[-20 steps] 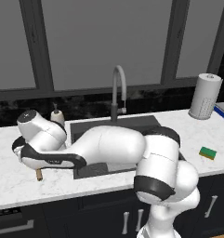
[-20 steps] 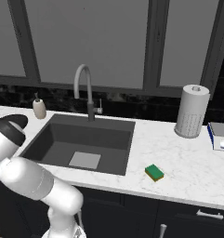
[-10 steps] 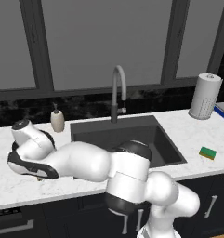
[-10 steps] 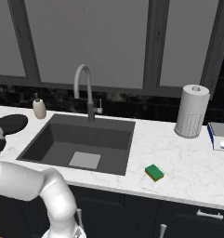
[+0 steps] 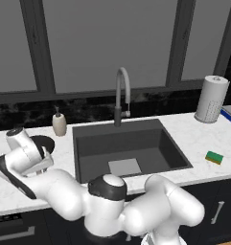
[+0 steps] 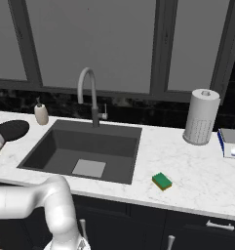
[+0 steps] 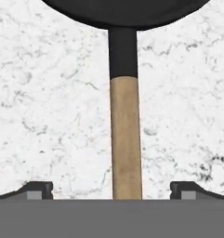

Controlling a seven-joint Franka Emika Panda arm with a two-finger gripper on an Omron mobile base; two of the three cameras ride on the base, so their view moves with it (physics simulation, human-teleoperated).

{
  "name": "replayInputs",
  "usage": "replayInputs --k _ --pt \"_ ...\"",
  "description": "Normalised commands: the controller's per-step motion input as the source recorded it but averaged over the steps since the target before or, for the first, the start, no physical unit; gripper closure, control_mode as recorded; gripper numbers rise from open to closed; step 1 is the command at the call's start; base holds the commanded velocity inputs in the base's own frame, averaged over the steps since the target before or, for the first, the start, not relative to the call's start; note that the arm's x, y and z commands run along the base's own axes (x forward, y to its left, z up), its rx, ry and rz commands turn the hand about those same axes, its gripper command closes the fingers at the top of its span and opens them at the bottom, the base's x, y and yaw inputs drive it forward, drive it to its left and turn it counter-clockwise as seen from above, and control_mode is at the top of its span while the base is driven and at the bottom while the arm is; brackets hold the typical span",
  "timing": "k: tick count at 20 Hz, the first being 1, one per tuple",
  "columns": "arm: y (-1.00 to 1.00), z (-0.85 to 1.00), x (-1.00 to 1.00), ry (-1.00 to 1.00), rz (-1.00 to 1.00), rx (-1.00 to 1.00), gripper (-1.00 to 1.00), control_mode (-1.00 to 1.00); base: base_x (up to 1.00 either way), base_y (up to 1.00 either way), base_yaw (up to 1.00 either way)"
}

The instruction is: Pick the pan and sponge and place them into the sink. Then turn on the water.

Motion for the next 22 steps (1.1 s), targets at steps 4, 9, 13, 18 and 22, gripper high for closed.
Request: replayInputs --k 4,9,13,18,22 --pt "0.0 -0.48 0.0 0.0 0.09 0.01 -1.0 -1.0 0.0 0.0 0.0" --pt "-0.31 -0.53 0.01 -0.04 0.07 0.1 -1.0 -1.0 0.0 0.0 0.0" --pt "-0.03 -0.52 0.33 -0.03 0.08 0.02 -1.0 -1.0 0.0 0.0 0.0" --pt "0.0 -0.83 0.35 -0.03 0.07 0.01 1.0 -1.0 0.0 0.0 0.0" --pt "-0.08 -0.99 0.33 0.0 0.06 0.13 1.0 -1.0 0.0 0.0 0.0"
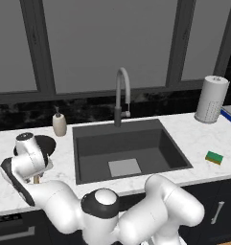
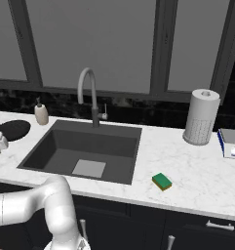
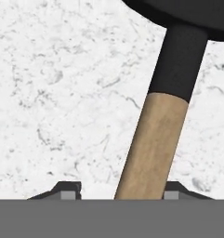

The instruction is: Pick the pan and sponge and place them into the sink. Then turn on the water.

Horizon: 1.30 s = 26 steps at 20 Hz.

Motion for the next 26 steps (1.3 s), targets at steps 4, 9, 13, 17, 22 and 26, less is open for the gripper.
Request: replayInputs --k 4,9,13,17,22,26 --pt "-0.28 -0.89 0.25 -0.02 0.06 0.18 1.0 -1.0 0.0 0.0 0.0" --pt "-0.35 -0.6 0.05 -0.08 -0.01 0.2 1.0 -1.0 0.0 0.0 0.0" --pt "-0.06 -0.23 0.01 -0.15 -0.13 0.12 1.0 -1.0 0.0 0.0 0.0" --pt "0.0 0.42 0.0 -0.04 -0.1 0.02 1.0 -1.0 0.0 0.0 0.0" --pt "0.0 0.94 0.0 0.02 -0.13 0.04 1.0 -1.0 0.0 0.0 0.0" --pt "-0.01 1.0 -0.02 0.0 -0.25 0.1 1.0 -1.0 0.0 0.0 0.0"
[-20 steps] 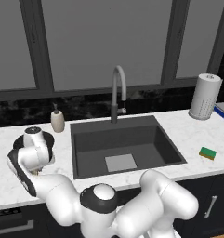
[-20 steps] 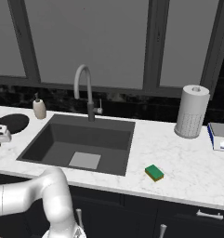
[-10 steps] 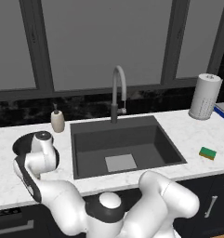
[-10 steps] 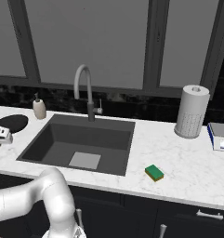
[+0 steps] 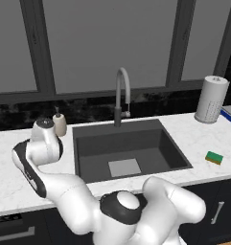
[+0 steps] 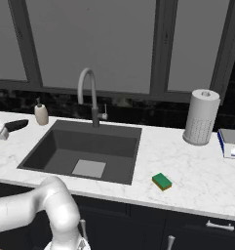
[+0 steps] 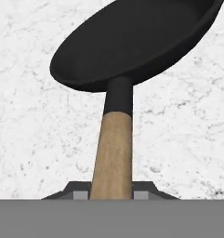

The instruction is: Pick the pan and sponge and place them into the sink. Then turn on the water.

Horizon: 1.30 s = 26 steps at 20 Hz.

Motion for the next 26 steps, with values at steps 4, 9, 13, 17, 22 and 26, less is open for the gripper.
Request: replayInputs --k 4,9,13,17,22,26 --pt "-0.2 0.79 -0.18 -0.02 -0.42 0.16 1.0 -1.0 0.0 0.0 0.0" --pt "-0.24 0.66 -0.22 -0.02 -0.52 0.19 1.0 -1.0 0.0 0.0 0.0" --pt "-0.44 0.4 -0.37 -0.07 -0.56 0.2 1.0 -1.0 0.0 0.0 0.0" --pt "-0.61 0.23 -0.33 -0.06 -0.53 0.21 1.0 -1.0 0.0 0.0 0.0" --pt "-0.99 0.0 -0.2 0.06 -0.42 0.25 1.0 -1.0 0.0 0.0 0.0" --pt "-1.0 0.0 -0.03 0.2 -0.26 0.22 1.0 -1.0 0.0 0.0 0.0"
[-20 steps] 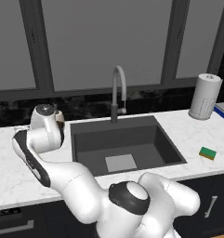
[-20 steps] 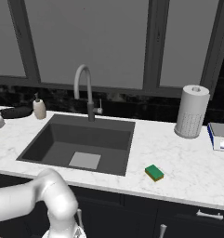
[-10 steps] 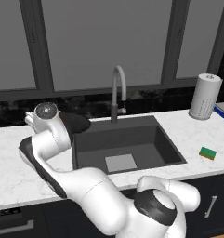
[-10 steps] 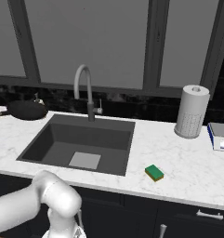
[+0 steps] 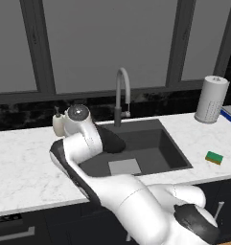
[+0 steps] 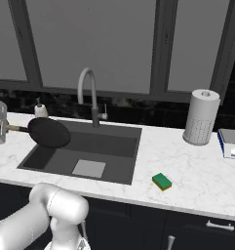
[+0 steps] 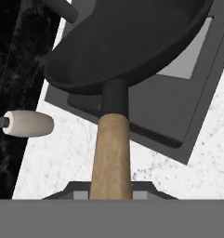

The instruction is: Pick the pan and sponge and place them into the sink. Then turn on the water.

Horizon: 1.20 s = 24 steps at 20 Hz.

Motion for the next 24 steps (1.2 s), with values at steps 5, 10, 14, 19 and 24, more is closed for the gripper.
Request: replayInputs --k 5,10,14,19,24 --pt "-1.0 -0.1 0.04 0.24 -0.16 0.05 1.0 -1.0 0.0 0.0 0.0" --pt "-0.96 -0.2 0.2 0.19 -0.07 0.0 1.0 -1.0 0.0 0.0 0.0" --pt "-0.78 -0.34 0.41 0.15 0.0 -0.01 1.0 -1.0 0.0 0.0 0.0" --pt "-0.33 -0.35 0.73 0.01 0.17 -0.06 1.0 -1.0 0.0 0.0 0.0" --pt "-0.2 -0.34 0.74 0.0 0.2 -0.02 1.0 -1.0 0.0 0.0 0.0"
